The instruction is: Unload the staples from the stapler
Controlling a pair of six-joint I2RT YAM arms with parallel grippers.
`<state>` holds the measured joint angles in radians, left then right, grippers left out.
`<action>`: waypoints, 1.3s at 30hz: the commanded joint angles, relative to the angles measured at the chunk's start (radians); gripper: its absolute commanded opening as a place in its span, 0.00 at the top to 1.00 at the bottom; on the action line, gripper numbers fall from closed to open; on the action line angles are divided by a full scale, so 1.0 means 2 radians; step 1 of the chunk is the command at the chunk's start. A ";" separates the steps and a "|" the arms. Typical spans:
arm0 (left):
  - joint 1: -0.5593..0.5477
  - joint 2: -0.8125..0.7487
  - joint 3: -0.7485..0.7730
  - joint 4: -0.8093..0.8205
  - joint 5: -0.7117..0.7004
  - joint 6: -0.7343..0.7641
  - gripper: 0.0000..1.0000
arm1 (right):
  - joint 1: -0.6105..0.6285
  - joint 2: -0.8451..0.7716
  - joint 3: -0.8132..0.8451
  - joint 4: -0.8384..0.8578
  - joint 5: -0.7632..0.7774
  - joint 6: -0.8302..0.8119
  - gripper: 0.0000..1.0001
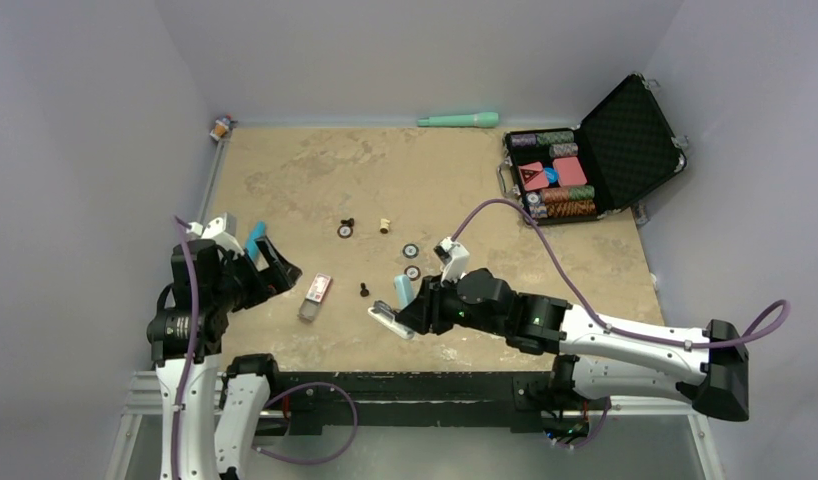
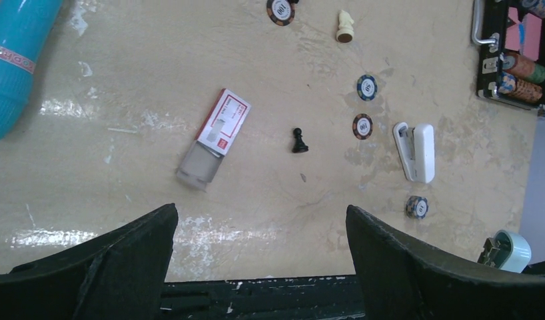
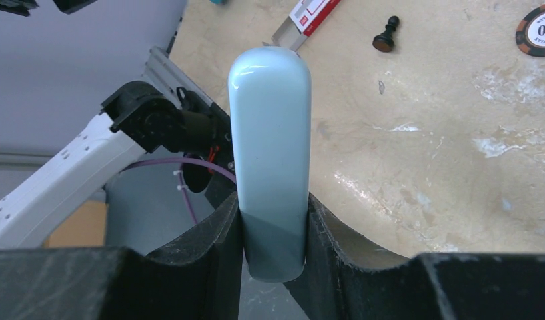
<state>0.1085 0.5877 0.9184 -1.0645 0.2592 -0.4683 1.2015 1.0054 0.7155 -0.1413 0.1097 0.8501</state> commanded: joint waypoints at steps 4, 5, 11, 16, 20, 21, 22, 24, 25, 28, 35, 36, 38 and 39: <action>-0.004 -0.021 -0.028 0.072 0.083 -0.046 0.00 | 0.002 -0.019 -0.005 0.056 -0.011 0.041 1.00; -0.004 -0.032 -0.044 0.089 0.099 -0.059 0.00 | 0.002 -0.021 -0.005 0.052 -0.006 0.047 1.00; -0.004 0.002 -0.108 0.117 0.209 -0.077 0.02 | 0.002 -0.032 -0.019 0.096 0.009 0.083 1.00; -0.003 -0.034 -0.146 0.178 0.292 -0.093 0.00 | 0.002 -0.046 -0.048 0.150 0.008 0.122 1.00; -0.004 -0.068 -0.168 0.206 0.327 -0.112 0.00 | 0.002 -0.045 -0.066 0.201 0.006 0.142 1.00; -0.003 -0.071 -0.171 0.202 0.325 -0.113 0.00 | 0.002 -0.044 -0.067 0.209 0.007 0.146 1.00; -0.004 -0.074 -0.176 0.205 0.327 -0.116 0.00 | 0.002 -0.041 -0.065 0.214 0.009 0.150 1.00; -0.003 -0.085 -0.194 0.239 0.349 -0.140 0.00 | 0.002 -0.037 -0.060 0.219 0.013 0.157 1.00; -0.003 -0.093 -0.204 0.258 0.358 -0.155 0.00 | 0.002 -0.035 -0.057 0.221 0.016 0.160 1.00; -0.003 -0.114 -0.223 0.295 0.368 -0.189 0.00 | 0.001 -0.029 -0.049 0.234 0.021 0.169 1.00; -0.004 -0.150 -0.272 0.460 0.418 -0.303 0.00 | 0.002 0.003 -0.026 0.263 0.020 0.177 1.00; -0.004 -0.150 -0.274 0.470 0.421 -0.307 0.00 | 0.002 0.008 -0.024 0.268 0.020 0.179 1.00; -0.004 -0.153 -0.274 0.481 0.424 -0.312 0.00 | 0.002 0.015 -0.019 0.271 0.024 0.179 1.00; -0.004 -0.154 -0.277 0.499 0.428 -0.323 0.00 | 0.001 0.017 -0.016 0.270 0.025 0.179 1.00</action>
<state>0.1032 0.2932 0.3763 -0.2749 1.0462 -1.0054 1.2026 1.0306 0.6167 0.3008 0.1215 1.1866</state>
